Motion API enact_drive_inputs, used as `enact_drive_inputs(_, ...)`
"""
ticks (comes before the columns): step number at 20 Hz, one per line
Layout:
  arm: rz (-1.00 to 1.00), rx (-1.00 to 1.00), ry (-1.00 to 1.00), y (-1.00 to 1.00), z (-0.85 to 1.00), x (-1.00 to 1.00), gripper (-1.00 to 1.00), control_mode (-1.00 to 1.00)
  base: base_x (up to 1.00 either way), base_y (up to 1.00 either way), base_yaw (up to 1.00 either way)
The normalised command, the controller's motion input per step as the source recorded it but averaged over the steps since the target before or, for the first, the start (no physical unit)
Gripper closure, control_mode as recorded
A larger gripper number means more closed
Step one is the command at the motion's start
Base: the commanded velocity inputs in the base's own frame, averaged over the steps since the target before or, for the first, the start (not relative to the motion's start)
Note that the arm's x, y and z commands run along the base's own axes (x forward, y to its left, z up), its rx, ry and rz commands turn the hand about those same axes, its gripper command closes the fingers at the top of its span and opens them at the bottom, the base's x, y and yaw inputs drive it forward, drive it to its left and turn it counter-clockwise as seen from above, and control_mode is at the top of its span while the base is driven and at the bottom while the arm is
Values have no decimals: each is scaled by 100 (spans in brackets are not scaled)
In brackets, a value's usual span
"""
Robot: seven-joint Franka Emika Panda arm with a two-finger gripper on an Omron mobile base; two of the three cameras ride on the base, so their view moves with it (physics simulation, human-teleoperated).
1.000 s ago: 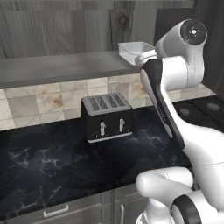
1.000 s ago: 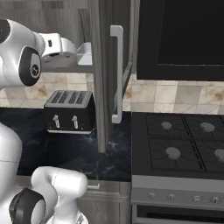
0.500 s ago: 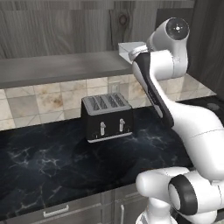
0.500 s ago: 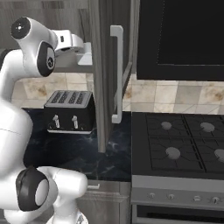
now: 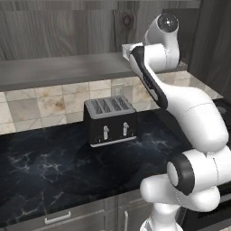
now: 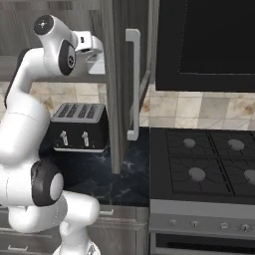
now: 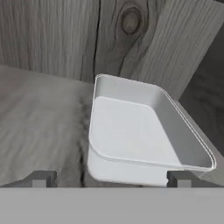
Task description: Retrieve the tupperware and aluminum foil from the cabinet and place them on the dining counter near the plate with lime and avocado to prepare for storing leftovers.
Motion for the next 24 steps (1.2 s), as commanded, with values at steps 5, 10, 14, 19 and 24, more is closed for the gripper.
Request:
enact_drive_inputs(5,0,0,12,10,-1,68,-100,-100,0,0,0)
enact_drive_inputs(10,0,0,7,11,-13,57,-100,-100,0,0,0)
enact_drive_inputs(14,0,0,0,2,-33,43,-100,-100,0,0,0)
enact_drive_inputs(19,0,0,0,0,-47,37,-100,-100,0,0,0)
enact_drive_inputs(24,0,0,-2,0,-50,35,100,-100,0,0,0)
